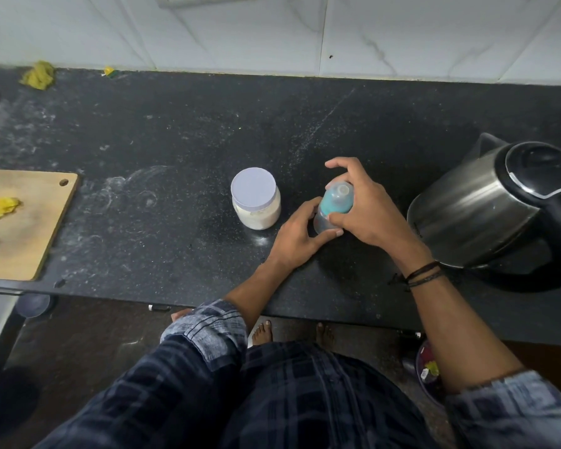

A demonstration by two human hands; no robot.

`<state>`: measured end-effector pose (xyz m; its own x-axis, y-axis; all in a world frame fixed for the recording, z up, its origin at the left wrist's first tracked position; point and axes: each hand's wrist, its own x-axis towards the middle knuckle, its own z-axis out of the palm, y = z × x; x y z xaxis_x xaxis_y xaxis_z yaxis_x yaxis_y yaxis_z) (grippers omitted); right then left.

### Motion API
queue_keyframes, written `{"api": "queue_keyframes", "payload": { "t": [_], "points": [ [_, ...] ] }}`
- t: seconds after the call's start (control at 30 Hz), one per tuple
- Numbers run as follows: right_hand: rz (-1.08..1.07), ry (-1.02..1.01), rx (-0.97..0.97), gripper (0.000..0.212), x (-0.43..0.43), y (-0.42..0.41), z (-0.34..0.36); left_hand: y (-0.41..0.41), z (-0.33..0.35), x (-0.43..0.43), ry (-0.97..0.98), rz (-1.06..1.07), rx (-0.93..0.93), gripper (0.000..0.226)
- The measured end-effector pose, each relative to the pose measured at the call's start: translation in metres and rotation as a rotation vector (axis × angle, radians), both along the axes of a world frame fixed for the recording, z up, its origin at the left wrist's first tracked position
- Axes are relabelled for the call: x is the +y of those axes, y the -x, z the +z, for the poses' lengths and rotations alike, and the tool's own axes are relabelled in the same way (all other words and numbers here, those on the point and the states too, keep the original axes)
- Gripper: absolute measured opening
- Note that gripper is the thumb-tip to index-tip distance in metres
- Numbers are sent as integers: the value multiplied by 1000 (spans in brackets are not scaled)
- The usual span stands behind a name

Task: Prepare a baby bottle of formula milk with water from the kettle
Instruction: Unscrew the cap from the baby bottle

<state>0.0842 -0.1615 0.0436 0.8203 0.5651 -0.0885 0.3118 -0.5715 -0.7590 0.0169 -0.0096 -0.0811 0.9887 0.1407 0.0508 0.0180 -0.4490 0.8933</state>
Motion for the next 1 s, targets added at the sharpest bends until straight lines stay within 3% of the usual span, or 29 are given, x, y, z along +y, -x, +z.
{"api": "queue_keyframes", "payload": {
  "t": [0.27, 0.47, 0.57, 0.77, 1.0],
  "points": [
    [-112, -246, 93, 81, -12, -10, 3, -1, -3, 0, -1, 21, 10, 72],
    [-506, -415, 162, 65, -22, -30, -16, -1, -3, -1, -6, 34, -6, 70],
    [-579, -310, 90, 66, -24, -40, -34, -1, -3, -1, -12, 35, -13, 68],
    [-440, 19, -61, 71, -20, -49, -65, -1, 2, -1, 33, 35, -25, 69],
    [-346, 114, -99, 71, -21, -46, -82, 1, 2, -1, 115, 29, -16, 72]
  ]
}}
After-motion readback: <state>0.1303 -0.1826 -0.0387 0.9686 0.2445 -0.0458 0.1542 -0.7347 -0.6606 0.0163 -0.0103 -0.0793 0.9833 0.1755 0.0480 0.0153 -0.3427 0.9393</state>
